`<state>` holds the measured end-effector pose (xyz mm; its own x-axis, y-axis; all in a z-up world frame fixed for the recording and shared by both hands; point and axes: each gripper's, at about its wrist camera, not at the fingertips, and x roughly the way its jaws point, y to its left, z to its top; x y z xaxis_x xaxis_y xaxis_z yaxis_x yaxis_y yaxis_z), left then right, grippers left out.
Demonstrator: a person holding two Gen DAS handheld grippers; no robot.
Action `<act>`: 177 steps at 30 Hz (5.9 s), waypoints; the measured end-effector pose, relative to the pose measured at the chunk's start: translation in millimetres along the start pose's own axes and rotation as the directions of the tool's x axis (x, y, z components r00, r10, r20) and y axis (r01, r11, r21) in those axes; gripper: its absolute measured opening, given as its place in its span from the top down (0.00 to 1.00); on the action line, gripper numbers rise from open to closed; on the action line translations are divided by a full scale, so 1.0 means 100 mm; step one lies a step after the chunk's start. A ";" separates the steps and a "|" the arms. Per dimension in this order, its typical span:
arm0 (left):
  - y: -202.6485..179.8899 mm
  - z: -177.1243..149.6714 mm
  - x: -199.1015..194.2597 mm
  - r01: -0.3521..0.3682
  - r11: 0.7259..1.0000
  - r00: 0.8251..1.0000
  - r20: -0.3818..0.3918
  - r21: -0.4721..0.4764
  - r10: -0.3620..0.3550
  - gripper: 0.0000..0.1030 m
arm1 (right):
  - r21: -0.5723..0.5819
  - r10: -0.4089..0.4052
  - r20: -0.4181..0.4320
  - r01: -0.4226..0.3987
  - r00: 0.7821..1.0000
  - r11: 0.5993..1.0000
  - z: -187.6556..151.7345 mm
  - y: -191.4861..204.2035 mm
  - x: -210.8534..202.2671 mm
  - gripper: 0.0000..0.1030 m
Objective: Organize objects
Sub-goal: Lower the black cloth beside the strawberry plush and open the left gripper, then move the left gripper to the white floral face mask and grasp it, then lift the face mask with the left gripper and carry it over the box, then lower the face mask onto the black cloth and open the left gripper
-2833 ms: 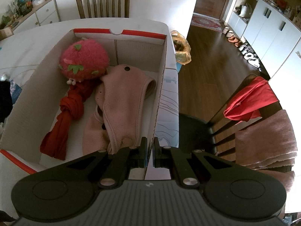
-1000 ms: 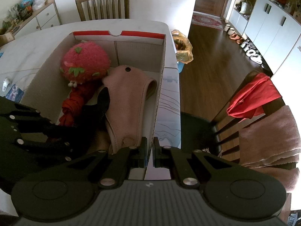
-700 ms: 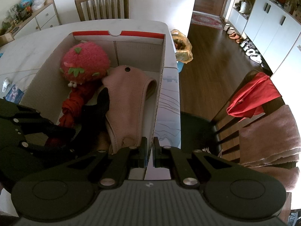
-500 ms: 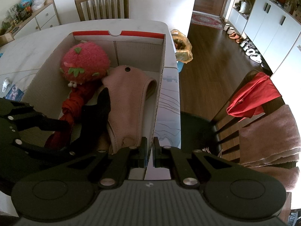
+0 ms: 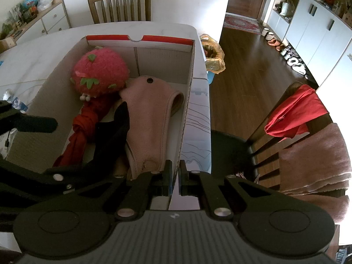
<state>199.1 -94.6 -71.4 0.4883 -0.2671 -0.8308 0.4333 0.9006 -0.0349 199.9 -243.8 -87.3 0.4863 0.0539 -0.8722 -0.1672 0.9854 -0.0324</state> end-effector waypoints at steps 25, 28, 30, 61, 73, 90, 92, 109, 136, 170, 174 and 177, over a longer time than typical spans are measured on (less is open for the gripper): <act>0.65 -0.41 -0.65 -0.121 0.967 0.984 0.100 -0.224 0.146 0.01 | -0.002 -0.002 -0.002 0.002 1.000 1.000 -0.01 0.01 0.00 0.96; 0.84 -0.56 -0.74 -0.169 0.947 0.977 0.083 -0.272 0.198 0.01 | -0.002 -0.002 -0.002 0.002 1.000 1.000 -0.03 -0.01 -0.01 0.96; 0.97 -0.67 -0.79 -0.202 0.932 0.971 0.062 -0.301 0.230 0.01 | -0.001 -0.004 -0.003 0.004 1.000 1.000 -0.03 -0.01 -0.01 0.96; 1.94 -2.03 -0.55 -0.453 0.583 0.889 -0.288 -0.675 0.357 0.04 | -0.007 -0.022 -0.010 0.022 1.000 1.000 -0.03 0.00 -0.05 0.95; 1.90 -2.06 -0.52 -0.463 0.602 0.884 -0.291 -0.650 0.365 0.26 | -0.007 -0.023 -0.011 0.023 1.000 1.000 -0.02 0.01 -0.05 0.95; 1.70 -2.05 -0.67 -0.371 0.670 0.928 -0.220 -0.643 0.302 0.95 | -0.008 -0.023 -0.011 0.023 1.000 1.000 -0.02 0.01 -0.04 0.95; 1.65 -2.00 -0.71 -0.352 0.687 0.935 -0.202 -0.636 0.292 0.95 | -0.009 -0.024 -0.011 0.024 1.000 1.000 -0.02 0.01 -0.04 0.95; 1.18 -1.19 -0.92 -0.185 0.859 0.980 -0.025 -0.478 0.198 0.95 | -0.005 -0.015 -0.008 0.015 1.000 1.000 -0.02 0.00 -0.05 0.95; 0.26 -0.05 -0.31 -0.010 0.987 1.000 0.013 -0.162 0.012 0.93 | 0.011 -0.004 -0.009 0.004 1.000 1.000 0.02 0.01 -0.05 0.95; 0.03 0.01 0.66 -0.052 0.996 0.966 -0.256 -0.066 0.034 0.73 | 0.020 0.000 -0.010 0.000 1.000 1.000 0.02 0.02 -0.05 0.95; 0.03 0.00 0.65 -0.070 0.995 0.966 -0.253 -0.071 0.050 0.55 | 0.020 0.000 -0.010 0.000 1.000 1.000 0.02 0.01 -0.05 0.95; 0.01 0.01 0.65 -0.071 0.995 0.969 -0.243 -0.066 0.053 0.47 | 0.021 0.000 -0.011 0.000 1.000 1.000 0.02 0.01 -0.05 0.95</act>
<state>232.0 -111.8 -125.0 0.3121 -0.1275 -0.9415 0.3466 0.9379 -0.0121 198.9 -242.8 -82.4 0.4769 0.0525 -0.8774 -0.1495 0.9885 -0.0221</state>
